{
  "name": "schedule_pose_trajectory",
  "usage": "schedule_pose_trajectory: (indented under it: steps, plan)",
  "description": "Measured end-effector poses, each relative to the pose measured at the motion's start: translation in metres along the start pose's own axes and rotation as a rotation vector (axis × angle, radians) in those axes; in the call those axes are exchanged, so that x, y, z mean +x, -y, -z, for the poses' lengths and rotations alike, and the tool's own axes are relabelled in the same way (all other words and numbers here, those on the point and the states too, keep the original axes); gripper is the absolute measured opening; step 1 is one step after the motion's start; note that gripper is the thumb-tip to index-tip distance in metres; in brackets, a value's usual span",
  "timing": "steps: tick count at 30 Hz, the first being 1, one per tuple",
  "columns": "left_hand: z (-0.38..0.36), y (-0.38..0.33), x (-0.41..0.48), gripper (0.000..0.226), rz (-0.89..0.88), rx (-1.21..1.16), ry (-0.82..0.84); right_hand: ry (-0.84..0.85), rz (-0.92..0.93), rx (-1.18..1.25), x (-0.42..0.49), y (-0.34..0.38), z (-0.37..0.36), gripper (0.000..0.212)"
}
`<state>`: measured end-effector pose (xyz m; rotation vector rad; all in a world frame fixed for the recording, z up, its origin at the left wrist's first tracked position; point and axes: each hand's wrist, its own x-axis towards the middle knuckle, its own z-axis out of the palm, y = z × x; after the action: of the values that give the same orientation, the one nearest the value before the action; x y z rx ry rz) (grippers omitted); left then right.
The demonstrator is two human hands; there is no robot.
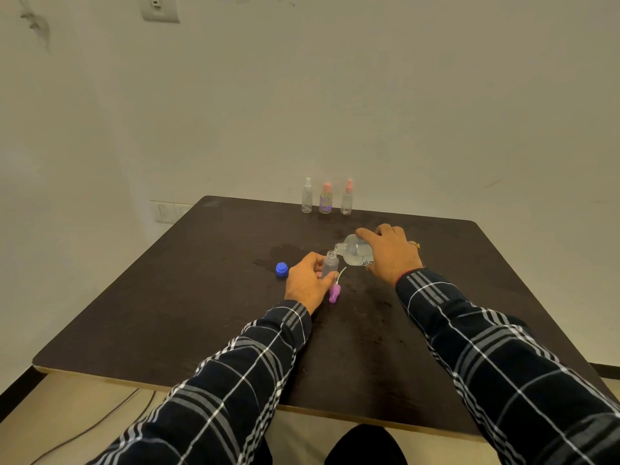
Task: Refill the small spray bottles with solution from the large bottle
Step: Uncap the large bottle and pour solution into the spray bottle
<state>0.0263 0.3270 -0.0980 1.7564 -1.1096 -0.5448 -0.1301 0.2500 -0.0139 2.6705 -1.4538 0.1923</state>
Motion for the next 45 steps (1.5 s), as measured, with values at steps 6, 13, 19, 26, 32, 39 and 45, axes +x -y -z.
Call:
schedule_pose_trajectory:
  steps: [6,13,19,26,32,39,45]
  plan:
    - [0.0,0.001,0.001,0.027,-0.002,0.001,0.009,0.005,0.0,0.006,0.001,0.0,-0.001,0.072]
    - [-0.001,0.001,0.001,0.029,0.005,-0.005,0.005,0.01,-0.005,0.012,0.002,-0.001,-0.002,0.073]
    - [-0.002,0.004,0.002,0.03,-0.008,-0.014,-0.013,0.024,-0.032,0.099,-0.001,-0.001,-0.01,0.074]
    - [-0.002,0.005,0.004,0.029,-0.004,-0.016,0.009,-0.015,-0.091,0.335,-0.001,-0.003,-0.019,0.076]
    - [-0.001,0.008,0.006,0.028,-0.006,-0.008,0.013,-0.106,-0.177,0.594,0.002,-0.005,-0.026,0.081]
    - [-0.002,0.007,0.008,0.029,-0.014,-0.002,0.015,-0.192,-0.259,0.838,0.0,-0.012,-0.039,0.078]
    - [-0.003,0.011,0.006,0.028,-0.049,-0.035,-0.016,-0.19,-0.278,0.948,0.0,-0.024,-0.044,0.073]
